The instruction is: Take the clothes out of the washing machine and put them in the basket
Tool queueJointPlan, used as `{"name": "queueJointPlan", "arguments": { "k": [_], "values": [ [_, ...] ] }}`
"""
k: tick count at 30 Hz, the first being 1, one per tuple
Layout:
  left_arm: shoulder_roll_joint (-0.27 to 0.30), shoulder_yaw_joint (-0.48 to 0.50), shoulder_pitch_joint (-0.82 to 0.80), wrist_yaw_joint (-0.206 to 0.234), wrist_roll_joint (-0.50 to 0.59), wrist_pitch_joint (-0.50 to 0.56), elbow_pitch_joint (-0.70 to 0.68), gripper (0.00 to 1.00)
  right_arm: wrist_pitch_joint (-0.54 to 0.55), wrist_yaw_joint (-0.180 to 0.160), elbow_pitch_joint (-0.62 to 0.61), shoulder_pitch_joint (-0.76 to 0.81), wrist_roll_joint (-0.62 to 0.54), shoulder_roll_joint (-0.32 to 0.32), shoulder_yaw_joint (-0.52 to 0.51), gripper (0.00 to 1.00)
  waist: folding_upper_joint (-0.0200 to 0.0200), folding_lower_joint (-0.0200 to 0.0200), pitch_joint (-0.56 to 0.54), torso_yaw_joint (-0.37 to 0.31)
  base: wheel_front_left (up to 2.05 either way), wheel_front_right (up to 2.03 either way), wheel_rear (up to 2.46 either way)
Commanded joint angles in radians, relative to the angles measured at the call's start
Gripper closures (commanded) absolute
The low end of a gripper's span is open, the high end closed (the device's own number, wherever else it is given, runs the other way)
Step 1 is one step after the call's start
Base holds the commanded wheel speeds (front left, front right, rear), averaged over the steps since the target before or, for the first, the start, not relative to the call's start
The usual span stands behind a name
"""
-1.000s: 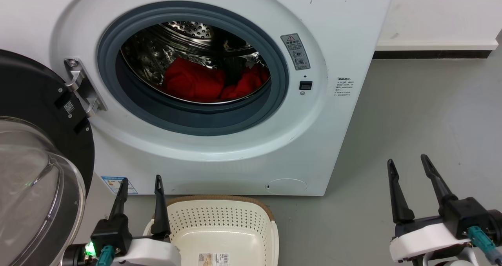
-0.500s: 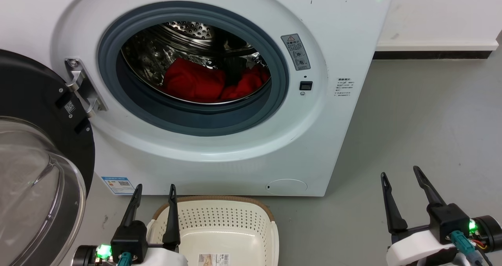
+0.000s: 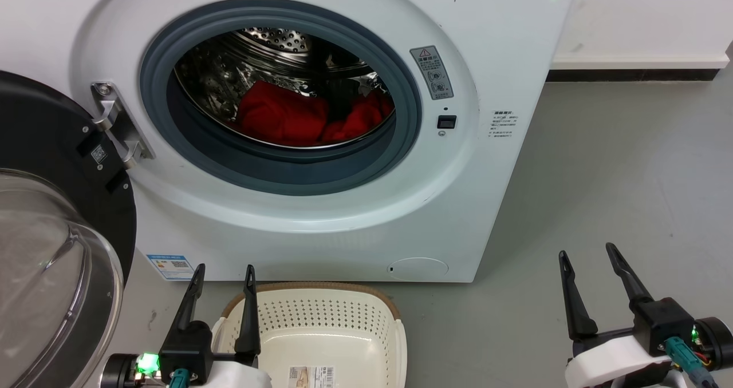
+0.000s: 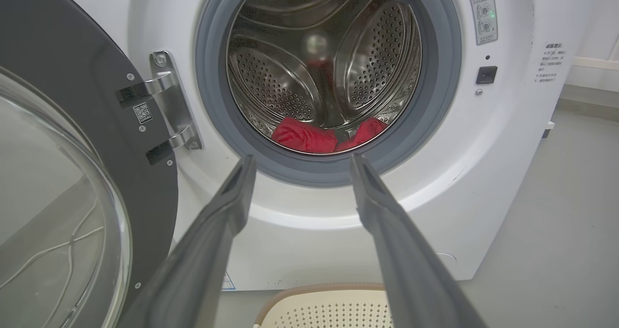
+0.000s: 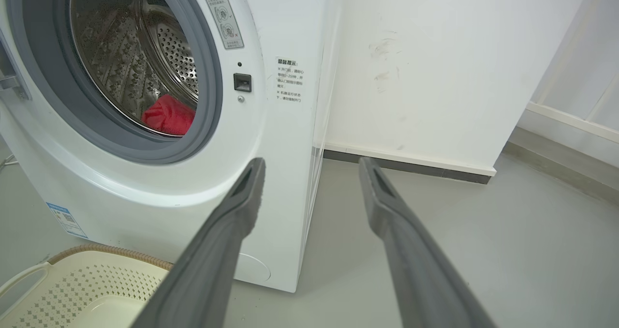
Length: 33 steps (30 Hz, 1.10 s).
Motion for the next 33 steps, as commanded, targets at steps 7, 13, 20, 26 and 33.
{"name": "queueJointPlan", "arguments": {
  "k": [7, 13, 20, 26, 33],
  "values": [
    [-0.004, 0.015, -0.003, -0.001, 0.012, -0.003, -0.009, 0.0, -0.002, -0.001, 0.008, -0.021, 0.009, -0.001, -0.004, 0.0, 0.0, -0.0001, 0.013, -0.007, 0.0, 0.0, 0.0],
    [0.003, 0.011, -0.023, -0.047, -0.005, -0.003, 0.018, 0.0, -0.002, -0.001, 0.004, -0.046, 0.023, -0.001, -0.003, 0.0, 0.0, -0.0001, 0.064, -0.032, 0.0, 0.0, 0.0],
    [0.05, 0.025, -0.155, -0.113, 0.006, -0.003, 0.078, 0.0, -0.002, -0.001, -0.03, -0.104, 0.039, 0.0, -0.028, 0.0, 0.0, -0.0001, 0.231, -0.081, 0.0, 0.0, 0.0],
    [0.14, 0.054, -0.346, -0.145, 0.016, -0.003, 0.119, 0.0, -0.002, -0.001, -0.037, -0.163, 0.068, 0.0, -0.036, 0.0, 0.0, -0.0001, 0.407, -0.147, 0.0, 0.0, 0.0],
    [0.269, 0.04, -0.626, -0.189, 0.01, -0.003, 0.256, 0.0, -0.002, -0.001, -0.076, -0.231, 0.073, 0.0, -0.03, 0.0, 0.0, -0.0001, 0.537, -0.19, 0.0, 0.0, 0.0]
  ]
}}
